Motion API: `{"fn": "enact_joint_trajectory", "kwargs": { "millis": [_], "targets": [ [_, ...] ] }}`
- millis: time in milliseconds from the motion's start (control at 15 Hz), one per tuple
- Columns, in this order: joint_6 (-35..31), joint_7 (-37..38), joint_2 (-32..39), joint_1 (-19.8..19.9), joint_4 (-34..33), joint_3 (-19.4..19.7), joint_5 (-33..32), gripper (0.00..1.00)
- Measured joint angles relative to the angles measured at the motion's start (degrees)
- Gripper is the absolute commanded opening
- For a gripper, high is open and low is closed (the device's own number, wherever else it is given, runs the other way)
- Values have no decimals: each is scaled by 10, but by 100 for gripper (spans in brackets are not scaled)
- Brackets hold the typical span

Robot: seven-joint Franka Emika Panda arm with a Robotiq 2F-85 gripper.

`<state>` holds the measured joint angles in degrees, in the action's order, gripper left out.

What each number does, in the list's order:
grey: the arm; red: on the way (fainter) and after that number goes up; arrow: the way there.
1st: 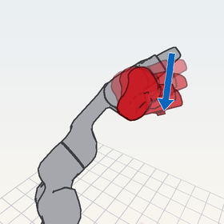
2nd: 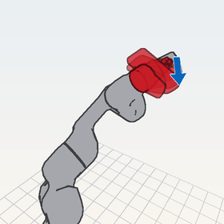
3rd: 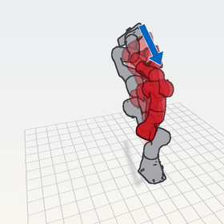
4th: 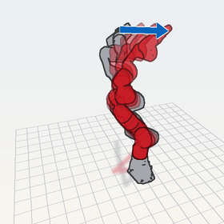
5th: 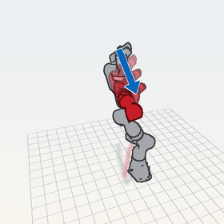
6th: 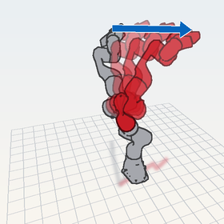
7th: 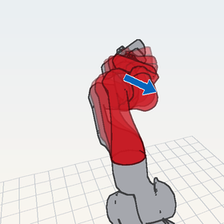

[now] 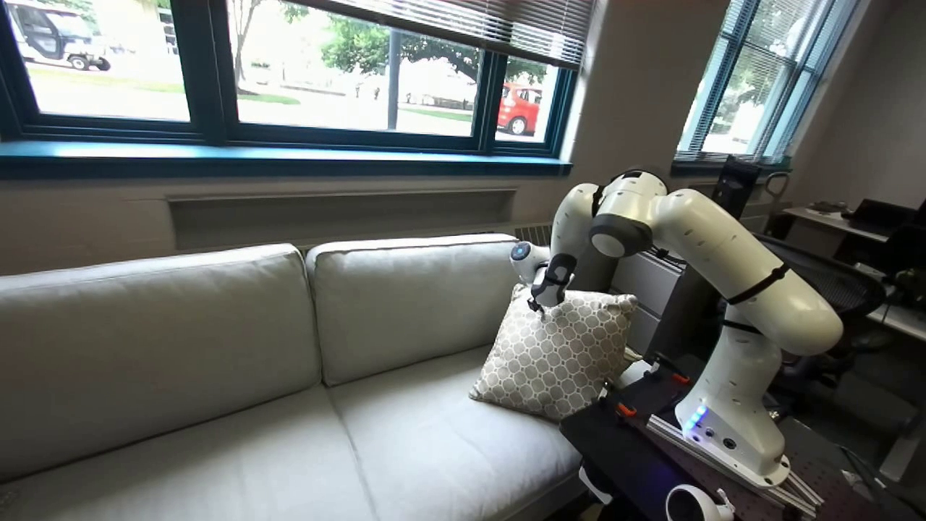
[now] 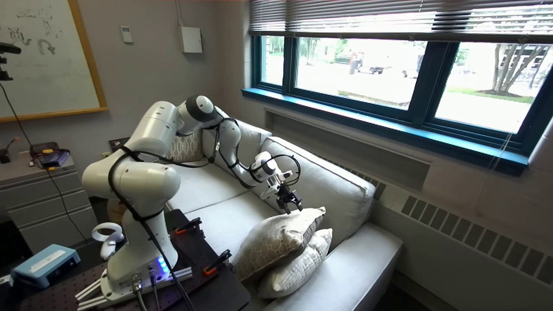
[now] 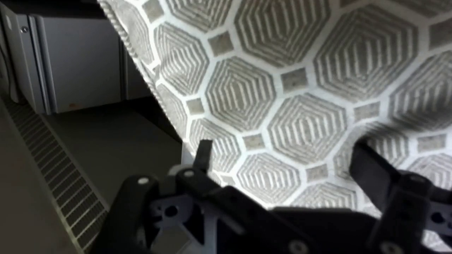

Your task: Set the two pillows against the armrest

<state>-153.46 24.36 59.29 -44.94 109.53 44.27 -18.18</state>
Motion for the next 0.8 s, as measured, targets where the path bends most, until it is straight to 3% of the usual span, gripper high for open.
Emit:
{"fn": "enact_joint_trajectory", "kwargs": {
  "millis": [200,400,533,733,800],
  "targets": [
    [-66,-63,-6,32,0,-18,-25,100],
    [-136,-135,-5,91,-8,-60,-37,100],
    [-180,-193,-3,148,-17,-100,-42,100],
    [-230,-297,0,263,-36,-182,-50,100],
    [-237,-332,0,303,-43,-213,-54,75]
  ]
}}
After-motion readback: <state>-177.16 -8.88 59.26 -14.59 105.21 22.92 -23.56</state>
